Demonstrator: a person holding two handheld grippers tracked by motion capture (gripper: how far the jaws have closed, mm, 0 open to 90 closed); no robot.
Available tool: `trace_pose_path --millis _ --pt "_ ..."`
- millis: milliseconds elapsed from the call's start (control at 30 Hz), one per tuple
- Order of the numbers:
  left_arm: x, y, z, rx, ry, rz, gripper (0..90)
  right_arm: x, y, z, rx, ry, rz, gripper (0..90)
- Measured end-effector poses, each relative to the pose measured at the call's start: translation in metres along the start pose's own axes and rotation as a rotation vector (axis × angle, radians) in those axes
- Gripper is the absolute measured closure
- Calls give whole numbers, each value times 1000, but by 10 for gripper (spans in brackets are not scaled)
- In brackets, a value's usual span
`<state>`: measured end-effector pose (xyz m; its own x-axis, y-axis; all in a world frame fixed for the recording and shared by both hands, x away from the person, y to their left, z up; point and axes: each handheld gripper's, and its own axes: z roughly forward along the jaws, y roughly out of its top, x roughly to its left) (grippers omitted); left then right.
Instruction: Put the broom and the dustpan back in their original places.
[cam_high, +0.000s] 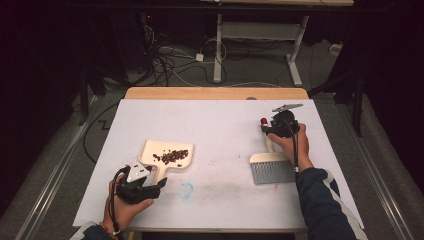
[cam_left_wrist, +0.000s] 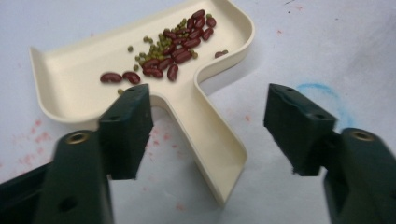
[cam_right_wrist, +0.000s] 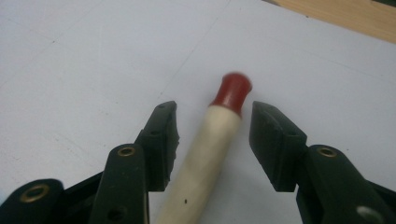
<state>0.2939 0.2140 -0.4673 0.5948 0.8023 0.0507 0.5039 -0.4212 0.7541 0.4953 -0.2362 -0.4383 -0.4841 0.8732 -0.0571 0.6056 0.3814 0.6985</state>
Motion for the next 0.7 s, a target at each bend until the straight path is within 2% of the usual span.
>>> trace_pose_path --millis 67,200,333,567,700 --pt "1 -1 0 -13 -12 28 290 1 0 -1 -4 -8 -8 524" --pt "1 -1 1 -19 -17 27 250 2 0 -2 -28 0 1 519" --pt "-2 -1 2 -14 -14 45 228 5 0 -7 -59 1 9 500" --pt "-5 -2 2 -14 -16 61 219 14 -3 -21 -151 13 18 472" --pt "-7 -1 2 -22 -19 74 219 17 -5 -28 -177 23 21 434"
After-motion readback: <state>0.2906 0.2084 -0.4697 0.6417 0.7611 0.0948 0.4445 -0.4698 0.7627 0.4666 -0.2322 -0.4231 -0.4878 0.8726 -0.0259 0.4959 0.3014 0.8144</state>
